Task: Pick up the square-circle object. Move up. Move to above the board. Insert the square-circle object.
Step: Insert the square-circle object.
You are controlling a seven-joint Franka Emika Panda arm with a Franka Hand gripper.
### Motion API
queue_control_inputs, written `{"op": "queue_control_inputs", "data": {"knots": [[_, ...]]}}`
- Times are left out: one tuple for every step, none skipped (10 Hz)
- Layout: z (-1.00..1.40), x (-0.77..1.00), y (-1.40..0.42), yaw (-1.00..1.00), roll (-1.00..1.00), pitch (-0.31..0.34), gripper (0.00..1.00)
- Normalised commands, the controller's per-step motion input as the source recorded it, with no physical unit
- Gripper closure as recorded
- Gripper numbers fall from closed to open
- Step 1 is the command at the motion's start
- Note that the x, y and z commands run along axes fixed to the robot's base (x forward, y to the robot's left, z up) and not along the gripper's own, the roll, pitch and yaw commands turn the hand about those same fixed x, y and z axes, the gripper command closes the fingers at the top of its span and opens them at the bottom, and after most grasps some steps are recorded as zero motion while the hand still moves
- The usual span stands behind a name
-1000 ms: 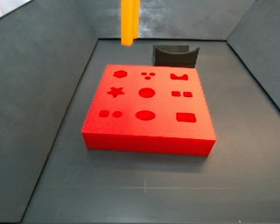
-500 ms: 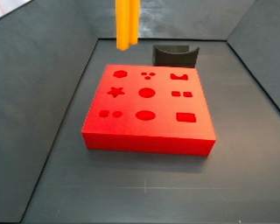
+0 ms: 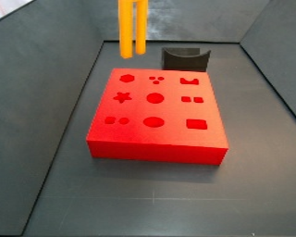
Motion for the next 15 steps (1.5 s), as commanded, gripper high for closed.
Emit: {"op": "queue_control_inputs", "data": {"knots": [[-0.27, 0.0, -0.26, -0.83, 0.0, 0.0, 1.0], [-0.27, -0.01, -0.33, -0.75, 0.0, -0.019, 1.0], [-0.26, -0.01, -0.33, -0.75, 0.0, -0.013, 1.0], [-0.21, -0.01, -0.31, -0.78, 0.0, 0.0, 1.0], [-0.21, 0.0, -0.14, -0.97, 0.0, 0.0, 1.0], [-0.21, 0.0, -0.04, -1.0, 0.0, 0.0, 1.0], [-0.23, 0.0, 0.0, -1.0, 0.0, -0.006, 1.0], [-0.27, 0.0, 0.0, -1.0, 0.0, -0.036, 1.0], [-0.28, 0.0, 0.0, -1.0, 0.0, -0.05, 1.0], [-0.24, -0.31, -0.05, -0.53, 0.0, -0.097, 1.0], [-0.26, -0.3, 0.0, -0.11, -0.04, -0.086, 1.0], [-0.26, -0.27, 0.0, 0.0, -0.06, -0.081, 1.0], [-0.24, -0.25, 0.0, 0.0, -0.06, -0.084, 1.0], [-0.21, -0.12, -0.09, 0.0, -0.04, -0.114, 1.0], [-0.17, 0.0, -0.13, 0.0, -0.04, -0.196, 1.0]]}}
